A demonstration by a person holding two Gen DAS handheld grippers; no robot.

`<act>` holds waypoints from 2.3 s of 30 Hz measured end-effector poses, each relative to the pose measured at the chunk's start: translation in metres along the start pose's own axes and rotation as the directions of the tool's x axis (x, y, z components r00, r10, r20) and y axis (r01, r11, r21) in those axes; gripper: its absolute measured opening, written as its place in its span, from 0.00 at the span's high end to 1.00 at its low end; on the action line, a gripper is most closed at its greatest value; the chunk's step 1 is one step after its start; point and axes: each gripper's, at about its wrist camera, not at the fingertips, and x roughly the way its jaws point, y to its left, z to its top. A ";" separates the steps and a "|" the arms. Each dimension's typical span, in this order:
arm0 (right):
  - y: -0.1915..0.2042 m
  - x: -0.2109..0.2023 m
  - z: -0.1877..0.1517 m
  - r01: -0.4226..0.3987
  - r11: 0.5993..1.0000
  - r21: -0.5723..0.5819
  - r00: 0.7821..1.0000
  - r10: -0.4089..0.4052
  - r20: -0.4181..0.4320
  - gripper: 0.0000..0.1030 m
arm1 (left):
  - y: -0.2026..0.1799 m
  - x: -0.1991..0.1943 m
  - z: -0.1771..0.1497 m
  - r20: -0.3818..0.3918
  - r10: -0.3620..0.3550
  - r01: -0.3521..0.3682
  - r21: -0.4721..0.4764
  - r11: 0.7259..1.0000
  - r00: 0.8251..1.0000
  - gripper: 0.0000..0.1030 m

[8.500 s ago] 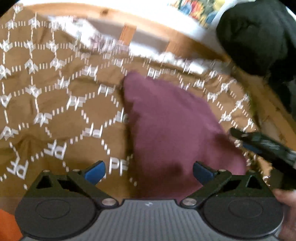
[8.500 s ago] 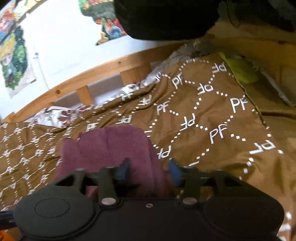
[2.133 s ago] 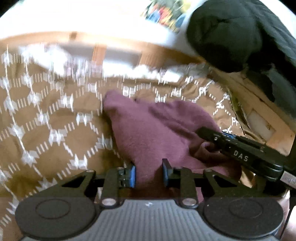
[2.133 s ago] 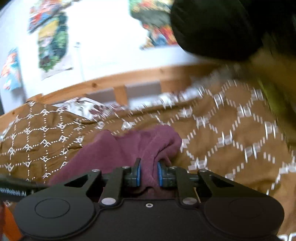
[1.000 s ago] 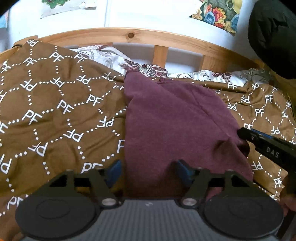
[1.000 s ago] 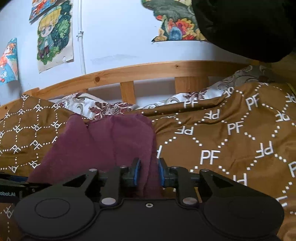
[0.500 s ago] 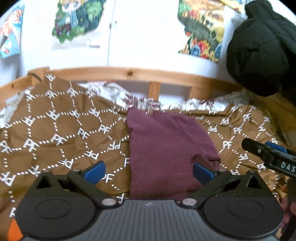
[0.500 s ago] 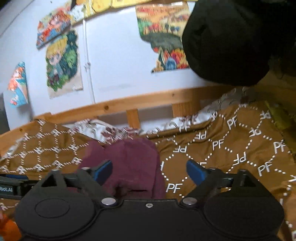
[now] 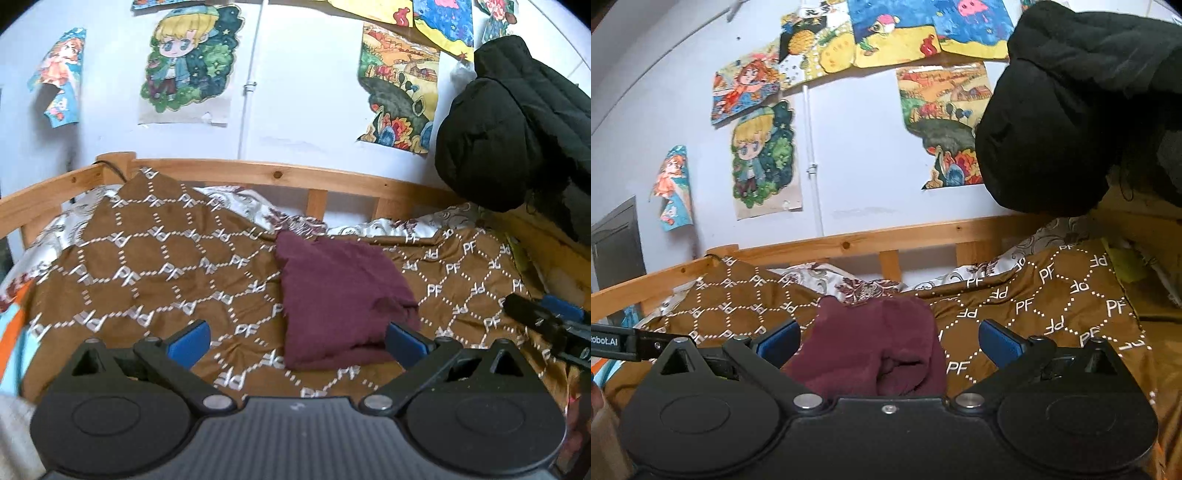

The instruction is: Fold small clothes

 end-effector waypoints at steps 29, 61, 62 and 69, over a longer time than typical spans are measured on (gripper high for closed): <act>0.016 -0.024 -0.024 0.128 0.992 0.014 0.973 -0.123 -0.196 0.01 | -0.006 0.002 -0.032 -0.110 0.037 -0.027 0.088 0.996 0.993 0.01; 0.015 -0.024 -0.024 0.129 0.992 0.014 0.972 -0.124 -0.201 0.01 | -0.005 0.002 -0.032 -0.111 0.040 -0.030 0.087 0.996 0.993 0.01; 0.015 -0.024 -0.024 0.129 0.992 0.014 0.972 -0.124 -0.201 0.01 | -0.005 0.002 -0.032 -0.111 0.040 -0.031 0.087 0.996 0.993 0.01; 0.015 -0.024 -0.024 0.130 0.991 0.014 0.972 -0.124 -0.202 0.01 | -0.005 0.002 -0.032 -0.111 0.040 -0.031 0.087 0.996 0.993 0.01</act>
